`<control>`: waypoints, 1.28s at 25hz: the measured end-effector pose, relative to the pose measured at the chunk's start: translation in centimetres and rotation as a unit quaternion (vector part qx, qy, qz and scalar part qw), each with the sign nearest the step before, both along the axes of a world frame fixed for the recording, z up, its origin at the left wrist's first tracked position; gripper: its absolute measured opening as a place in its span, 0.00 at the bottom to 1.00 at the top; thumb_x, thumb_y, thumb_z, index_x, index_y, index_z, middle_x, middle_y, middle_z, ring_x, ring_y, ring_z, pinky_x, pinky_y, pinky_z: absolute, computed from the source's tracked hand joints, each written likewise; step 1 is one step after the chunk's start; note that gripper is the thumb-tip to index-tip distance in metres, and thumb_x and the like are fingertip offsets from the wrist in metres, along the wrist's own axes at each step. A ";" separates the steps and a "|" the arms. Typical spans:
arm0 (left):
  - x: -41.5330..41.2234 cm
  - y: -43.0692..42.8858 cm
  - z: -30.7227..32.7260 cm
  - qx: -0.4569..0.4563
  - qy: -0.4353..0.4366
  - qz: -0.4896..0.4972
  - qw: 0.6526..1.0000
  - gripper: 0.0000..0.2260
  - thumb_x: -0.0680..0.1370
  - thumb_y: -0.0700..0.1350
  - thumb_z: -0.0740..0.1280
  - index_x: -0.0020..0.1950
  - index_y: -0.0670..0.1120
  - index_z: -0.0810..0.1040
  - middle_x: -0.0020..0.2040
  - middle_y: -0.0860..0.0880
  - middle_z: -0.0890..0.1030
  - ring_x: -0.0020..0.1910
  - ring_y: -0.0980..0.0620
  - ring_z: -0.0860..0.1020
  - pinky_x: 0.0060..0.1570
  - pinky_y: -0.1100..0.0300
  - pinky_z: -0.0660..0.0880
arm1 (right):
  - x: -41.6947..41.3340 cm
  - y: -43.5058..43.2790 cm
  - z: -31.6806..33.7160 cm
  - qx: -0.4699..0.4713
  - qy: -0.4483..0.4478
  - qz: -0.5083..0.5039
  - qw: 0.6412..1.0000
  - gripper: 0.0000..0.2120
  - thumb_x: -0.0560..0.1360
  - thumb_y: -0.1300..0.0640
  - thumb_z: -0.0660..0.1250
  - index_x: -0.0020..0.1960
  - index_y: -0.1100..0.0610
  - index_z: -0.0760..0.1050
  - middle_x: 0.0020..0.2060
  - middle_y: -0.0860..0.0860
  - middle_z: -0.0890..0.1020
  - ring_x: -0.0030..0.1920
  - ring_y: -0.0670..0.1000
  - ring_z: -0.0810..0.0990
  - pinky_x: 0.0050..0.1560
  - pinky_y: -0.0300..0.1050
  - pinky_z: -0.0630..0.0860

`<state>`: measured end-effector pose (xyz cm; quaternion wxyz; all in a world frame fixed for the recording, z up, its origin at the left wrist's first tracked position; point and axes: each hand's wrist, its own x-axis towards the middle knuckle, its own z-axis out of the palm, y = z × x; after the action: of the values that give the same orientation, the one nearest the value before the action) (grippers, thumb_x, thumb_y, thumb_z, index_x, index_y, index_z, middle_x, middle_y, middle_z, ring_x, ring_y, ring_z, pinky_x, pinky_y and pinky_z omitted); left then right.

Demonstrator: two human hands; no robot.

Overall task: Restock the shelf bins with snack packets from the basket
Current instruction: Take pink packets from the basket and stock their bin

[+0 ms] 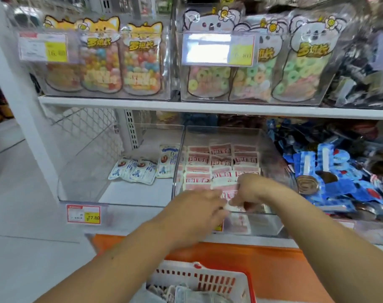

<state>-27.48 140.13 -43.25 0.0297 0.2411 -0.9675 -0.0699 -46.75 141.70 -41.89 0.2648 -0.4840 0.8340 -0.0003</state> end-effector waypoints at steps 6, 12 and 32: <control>-3.1 -0.8 -0.3 0.092 -0.085 0.015 0.992 0.27 0.81 0.65 0.44 0.78 0.57 0.56 0.80 0.58 0.46 0.79 0.54 0.45 0.76 0.49 0.46 | -3.9 -5.0 2.8 -0.038 0.129 0.130 0.982 0.12 0.77 0.49 0.67 0.57 0.52 0.82 0.57 0.50 0.83 0.56 0.51 0.79 0.58 0.44 0.75; -3.9 -1.6 0.6 0.154 -0.139 0.016 0.978 0.22 0.83 0.61 0.42 0.76 0.62 0.57 0.80 0.56 0.46 0.79 0.52 0.43 0.75 0.48 0.45 | -4.6 -7.9 -1.1 0.033 0.153 0.182 0.971 0.13 0.76 0.54 0.68 0.58 0.57 0.81 0.55 0.53 0.82 0.54 0.54 0.80 0.58 0.47 0.77; -4.8 -2.3 0.8 0.205 -0.108 0.061 0.971 0.22 0.84 0.58 0.46 0.78 0.57 0.55 0.79 0.56 0.51 0.78 0.53 0.49 0.74 0.56 0.46 | -6.0 -4.6 1.2 -0.047 0.226 0.157 0.960 0.13 0.75 0.52 0.70 0.57 0.57 0.79 0.53 0.53 0.82 0.50 0.53 0.78 0.47 0.42 0.72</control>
<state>-32.28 137.80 -42.41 -0.1212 0.3065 -0.9136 -0.2383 -52.79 137.06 -40.71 0.0434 -0.6082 0.7848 0.1110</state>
